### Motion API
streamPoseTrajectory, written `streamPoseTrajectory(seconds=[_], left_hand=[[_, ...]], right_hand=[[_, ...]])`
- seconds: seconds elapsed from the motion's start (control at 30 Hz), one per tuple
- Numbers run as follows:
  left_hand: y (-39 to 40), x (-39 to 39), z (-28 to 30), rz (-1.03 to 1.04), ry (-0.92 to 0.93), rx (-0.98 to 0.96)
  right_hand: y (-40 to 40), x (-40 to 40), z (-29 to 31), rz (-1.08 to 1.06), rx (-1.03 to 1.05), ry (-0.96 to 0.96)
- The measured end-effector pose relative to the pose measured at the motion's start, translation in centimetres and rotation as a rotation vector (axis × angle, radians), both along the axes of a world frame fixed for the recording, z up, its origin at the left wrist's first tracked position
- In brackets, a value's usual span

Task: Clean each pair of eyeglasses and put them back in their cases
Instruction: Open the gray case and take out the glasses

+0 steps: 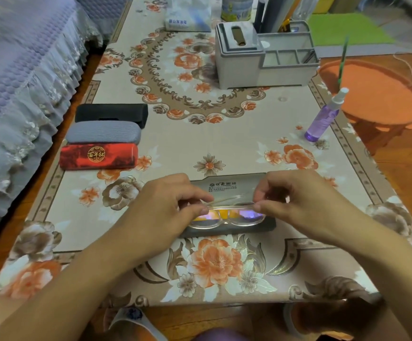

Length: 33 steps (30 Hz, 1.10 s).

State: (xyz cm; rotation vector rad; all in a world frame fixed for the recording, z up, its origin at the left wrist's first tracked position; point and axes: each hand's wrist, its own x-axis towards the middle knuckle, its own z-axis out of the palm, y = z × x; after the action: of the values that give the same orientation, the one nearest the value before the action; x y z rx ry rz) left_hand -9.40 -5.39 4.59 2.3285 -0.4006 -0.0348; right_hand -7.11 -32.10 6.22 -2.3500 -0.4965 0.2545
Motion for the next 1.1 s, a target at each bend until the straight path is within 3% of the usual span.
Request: streamPoseTrajectory(seconds=[0.13, 0.37, 0.53, 0.7, 0.83, 0.97, 1.03, 1.1], left_hand=[[-0.3, -0.8, -0.3, 0.004, -0.106, 0.105], [0.3, -1.6, 0.7, 0.063, -0.142, -0.091], [0.6, -2.1, 1.6, -0.010, -0.180, -0.117], [0.7, -2.1, 1.6, 0.224, -0.047, -0.500], [0.3, -2.7, 2.6, 0.156, 0.030, -0.682], [0.5, -3.5, 3.6, 0.122, 0.123, -0.715], [1.4, -3.7, 4.0, 0.119, 0.240, -0.650], [3.6, -3.4, 4.5, 0.020, 0.386, -0.463]], right_hand=[[1.2, -1.1, -1.3, 0.164, -0.151, -0.170], [1.9, -1.2, -1.6, -0.044, -0.056, -0.292], [2.3, -1.4, -1.7, -0.001, -0.195, -0.545], [2.0, -0.9, -1.3, -0.380, -0.003, -0.543], [2.2, 0.6, 0.5, -0.553, 0.180, -0.411], [3.9, 2.8, 3.5, -0.343, 0.037, -0.517], [5.2, 4.5, 4.9, -0.214, -0.021, -0.580], [6.9, 6.0, 6.4, -0.050, -0.081, -0.652]])
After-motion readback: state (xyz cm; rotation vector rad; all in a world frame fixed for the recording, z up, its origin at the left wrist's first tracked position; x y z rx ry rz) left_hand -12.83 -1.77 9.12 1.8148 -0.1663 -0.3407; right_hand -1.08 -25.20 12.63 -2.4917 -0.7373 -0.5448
